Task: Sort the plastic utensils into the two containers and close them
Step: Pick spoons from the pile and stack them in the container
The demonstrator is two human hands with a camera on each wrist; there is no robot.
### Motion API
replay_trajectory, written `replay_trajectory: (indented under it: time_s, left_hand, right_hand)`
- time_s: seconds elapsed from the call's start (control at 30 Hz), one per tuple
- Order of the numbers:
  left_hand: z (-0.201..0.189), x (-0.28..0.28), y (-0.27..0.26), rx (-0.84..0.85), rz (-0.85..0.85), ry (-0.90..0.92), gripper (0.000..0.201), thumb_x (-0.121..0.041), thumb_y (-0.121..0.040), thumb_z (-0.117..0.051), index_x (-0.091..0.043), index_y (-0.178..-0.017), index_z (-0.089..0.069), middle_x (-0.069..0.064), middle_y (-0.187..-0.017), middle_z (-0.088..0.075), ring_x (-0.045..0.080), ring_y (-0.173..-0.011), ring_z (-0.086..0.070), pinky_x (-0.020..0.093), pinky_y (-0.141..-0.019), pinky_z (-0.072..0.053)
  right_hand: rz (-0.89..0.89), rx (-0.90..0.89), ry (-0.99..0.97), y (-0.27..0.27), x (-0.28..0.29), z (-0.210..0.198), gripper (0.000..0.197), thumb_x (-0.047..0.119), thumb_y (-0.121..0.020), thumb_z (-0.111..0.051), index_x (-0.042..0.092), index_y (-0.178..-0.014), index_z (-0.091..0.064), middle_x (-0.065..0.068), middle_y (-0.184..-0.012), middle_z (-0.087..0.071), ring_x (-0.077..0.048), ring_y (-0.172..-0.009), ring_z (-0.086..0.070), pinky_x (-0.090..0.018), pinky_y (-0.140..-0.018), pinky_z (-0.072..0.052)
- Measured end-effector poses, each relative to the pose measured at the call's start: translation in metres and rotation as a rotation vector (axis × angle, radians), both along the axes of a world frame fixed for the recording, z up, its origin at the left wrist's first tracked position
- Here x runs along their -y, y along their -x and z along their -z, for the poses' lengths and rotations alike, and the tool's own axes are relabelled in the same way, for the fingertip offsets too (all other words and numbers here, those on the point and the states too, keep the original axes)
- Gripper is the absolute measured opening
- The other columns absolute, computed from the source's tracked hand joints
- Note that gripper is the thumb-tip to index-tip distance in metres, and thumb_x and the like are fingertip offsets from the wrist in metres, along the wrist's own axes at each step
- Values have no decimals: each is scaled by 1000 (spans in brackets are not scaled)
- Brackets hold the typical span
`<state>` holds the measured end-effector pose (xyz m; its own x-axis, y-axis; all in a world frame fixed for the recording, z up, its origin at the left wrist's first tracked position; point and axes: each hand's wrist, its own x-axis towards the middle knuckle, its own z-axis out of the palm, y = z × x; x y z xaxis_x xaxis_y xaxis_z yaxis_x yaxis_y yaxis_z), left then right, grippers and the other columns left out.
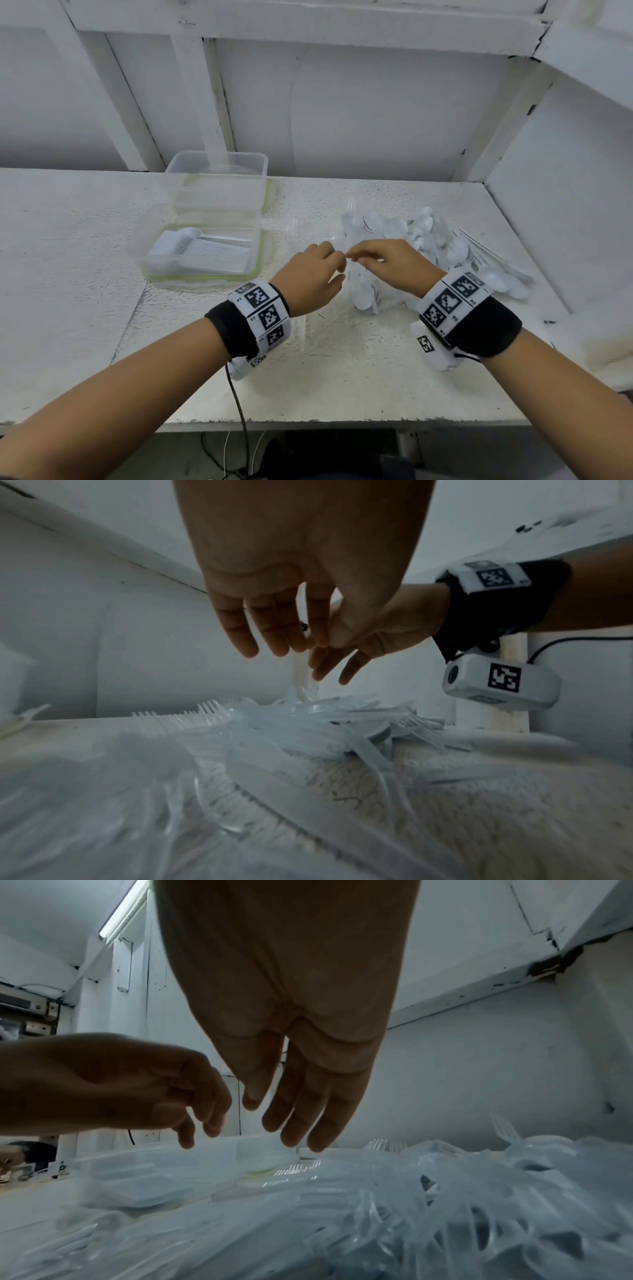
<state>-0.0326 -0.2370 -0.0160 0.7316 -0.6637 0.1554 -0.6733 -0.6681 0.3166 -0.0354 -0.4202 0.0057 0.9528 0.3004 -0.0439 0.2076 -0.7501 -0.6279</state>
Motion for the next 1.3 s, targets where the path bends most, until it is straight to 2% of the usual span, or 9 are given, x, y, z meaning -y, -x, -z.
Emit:
replay_trajectory:
  time_s: [0.13,0.23,0.3,0.43,0.73,0.9,1.03,1.17,1.3]
  left_hand:
    - [10,13,0,-48,207,-121,45,-34,-89,-38,-8,-121,-57,18,-129,-51,36,-115,-53,46,-86,-50]
    - [18,18,-1,-157,174,-382,49,-37,-96,-39,-23,-143,-33,10,-154,-16,29,-140,-22,45,-109,-30]
    - [18,15,0,-237,114,-444,49,-38,-97,-40,-29,-144,-27,6,-155,-10,29,-136,-27,43,-108,-32]
    - [16,2,0,-291,41,-495,47,-41,-97,-38,-26,-141,-29,5,-150,-21,27,-125,-42,39,-101,-38]
    - [12,-22,-4,-214,-64,-605,49,-43,-98,-31,-16,-139,-36,1,-146,-30,21,-126,-42,37,-99,-35]
    - [10,-21,-6,-208,-133,-383,40,-36,-98,-35,-16,-131,-46,3,-138,-41,23,-118,-45,36,-96,-40]
    - [11,-9,-2,-119,19,-169,36,-31,-98,-40,-16,-130,-48,1,-135,-45,22,-118,-47,37,-94,-41]
    - [17,-2,4,-200,127,-298,41,-36,-98,-39,-21,-136,-42,-2,-143,-37,18,-127,-40,34,-100,-37]
    - [21,-7,7,-154,140,-474,44,-44,-97,-36,-34,-139,-35,-1,-147,-25,22,-131,-33,38,-103,-34]
  right_hand:
    - [50,29,83,6,14,1,22,10,-93,-50,13,-106,-68,3,-101,-66,-4,-86,-54,-8,-74,-41]
    - [13,-16,226,14,23,5,23,12,-94,-48,15,-107,-67,0,-103,-63,-9,-89,-55,-12,-75,-38]
    - [-6,-40,288,19,26,8,24,14,-94,-48,16,-109,-66,1,-105,-60,-11,-93,-55,-17,-79,-38]
    - [-33,-56,355,26,31,17,27,16,-94,-49,22,-117,-63,4,-99,-46,-15,-97,-49,-23,-82,-37]
    - [-128,15,580,30,22,27,34,26,-97,-45,30,-128,-56,-5,-120,-46,-25,-110,-42,-31,-87,-33]
    - [-156,25,618,32,7,25,41,32,-98,-38,38,-138,-40,-4,-121,-42,-23,-111,-41,-33,-90,-33]
    - [-246,-30,625,29,-4,30,45,26,-98,-36,35,-142,-35,-2,-136,-38,-22,-123,-36,-36,-96,-31]
    - [-224,-98,484,26,5,24,41,15,-94,-41,23,-133,-50,5,-139,-44,-16,-130,-35,-40,-104,-31]
    - [-218,8,655,32,21,26,34,26,-93,-47,23,-126,-57,2,-131,-46,-20,-125,-38,-40,-101,-31]
